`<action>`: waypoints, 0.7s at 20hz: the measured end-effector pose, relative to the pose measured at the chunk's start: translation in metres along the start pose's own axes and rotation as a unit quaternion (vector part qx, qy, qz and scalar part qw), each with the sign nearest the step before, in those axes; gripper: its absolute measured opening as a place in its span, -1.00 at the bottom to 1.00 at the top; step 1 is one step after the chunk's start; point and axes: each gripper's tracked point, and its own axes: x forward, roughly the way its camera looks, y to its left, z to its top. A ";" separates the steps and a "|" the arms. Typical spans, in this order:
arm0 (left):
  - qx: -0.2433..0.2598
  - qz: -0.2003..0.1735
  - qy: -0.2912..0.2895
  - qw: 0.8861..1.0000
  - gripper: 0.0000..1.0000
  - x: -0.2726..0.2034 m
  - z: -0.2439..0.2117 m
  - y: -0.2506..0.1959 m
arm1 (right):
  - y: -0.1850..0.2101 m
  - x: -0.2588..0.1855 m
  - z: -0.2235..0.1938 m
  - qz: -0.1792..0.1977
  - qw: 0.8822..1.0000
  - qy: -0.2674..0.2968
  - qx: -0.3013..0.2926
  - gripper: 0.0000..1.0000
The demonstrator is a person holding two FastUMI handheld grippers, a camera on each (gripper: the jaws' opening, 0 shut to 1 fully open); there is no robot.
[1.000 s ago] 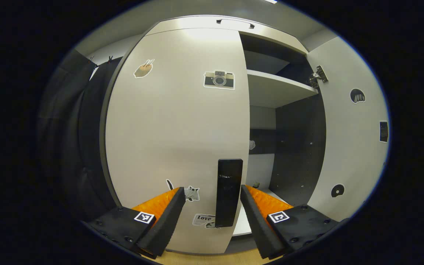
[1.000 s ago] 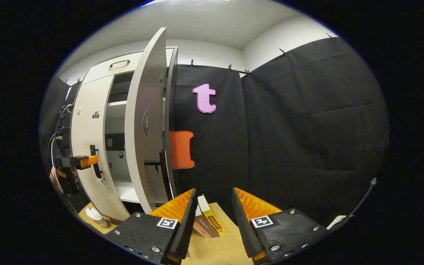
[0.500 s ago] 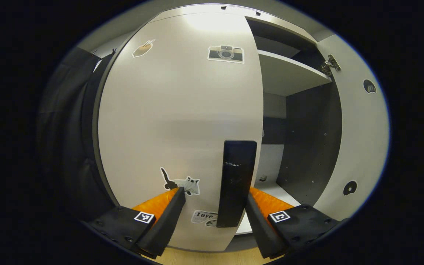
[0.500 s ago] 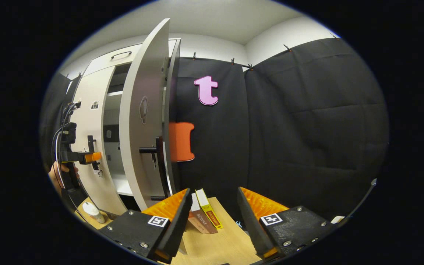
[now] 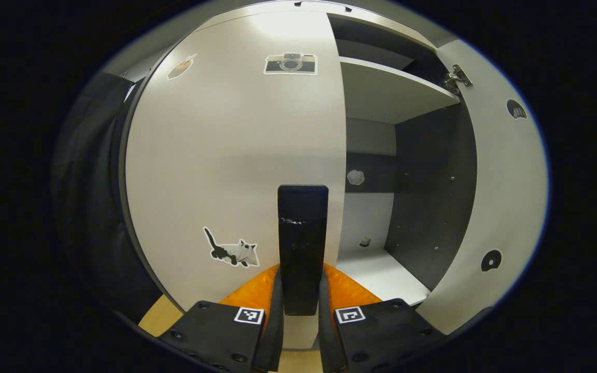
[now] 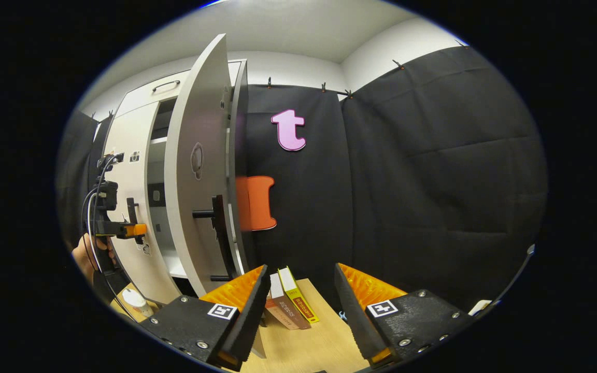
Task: Open the right door of the double-door shoe cabinet with the right hand, and open the left door with the left hand.
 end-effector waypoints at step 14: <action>-0.001 0.018 0.007 1.000 -0.53 -0.009 -0.003 0.008 | 0.005 0.004 -0.007 0.025 1.000 0.009 -0.014 0.56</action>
